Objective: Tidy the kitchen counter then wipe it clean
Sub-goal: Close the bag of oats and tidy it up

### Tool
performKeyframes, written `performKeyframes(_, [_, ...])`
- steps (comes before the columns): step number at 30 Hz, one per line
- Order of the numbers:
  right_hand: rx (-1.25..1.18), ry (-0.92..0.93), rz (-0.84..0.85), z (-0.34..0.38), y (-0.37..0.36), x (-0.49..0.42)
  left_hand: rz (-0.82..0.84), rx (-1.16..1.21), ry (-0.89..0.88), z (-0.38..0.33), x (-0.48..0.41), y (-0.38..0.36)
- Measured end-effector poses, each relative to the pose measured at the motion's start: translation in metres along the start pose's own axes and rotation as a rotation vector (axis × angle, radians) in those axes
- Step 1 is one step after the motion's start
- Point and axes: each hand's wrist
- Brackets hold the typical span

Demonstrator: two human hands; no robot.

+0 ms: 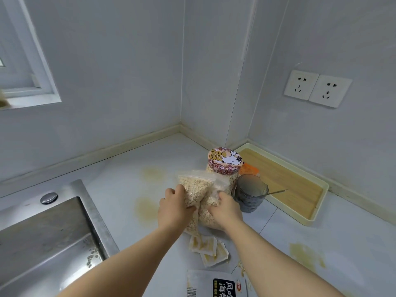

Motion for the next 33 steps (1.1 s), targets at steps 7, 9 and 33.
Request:
performKeyframes(7, [-0.012,0.179,-0.078,0.038,0.034,0.025,-0.119,0.151,-0.006,-0.018,0.011,0.046])
performKeyframes(9, [-0.056,0.228,-0.132,0.053,0.049,0.032,-0.172,0.152,-0.039,-0.033,0.013,0.071])
performKeyframes(33, [-0.298,0.916,-0.930,0.211,0.374,0.222,-0.617,0.762,-0.796,-0.322,0.111,0.318])
Point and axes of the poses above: each hand's wrist, its own x-axis away from the middle knuckle, its own y-axis out of the back of the hand, z = x × y, and after that the axes turned 8 degrees about z, right-handed
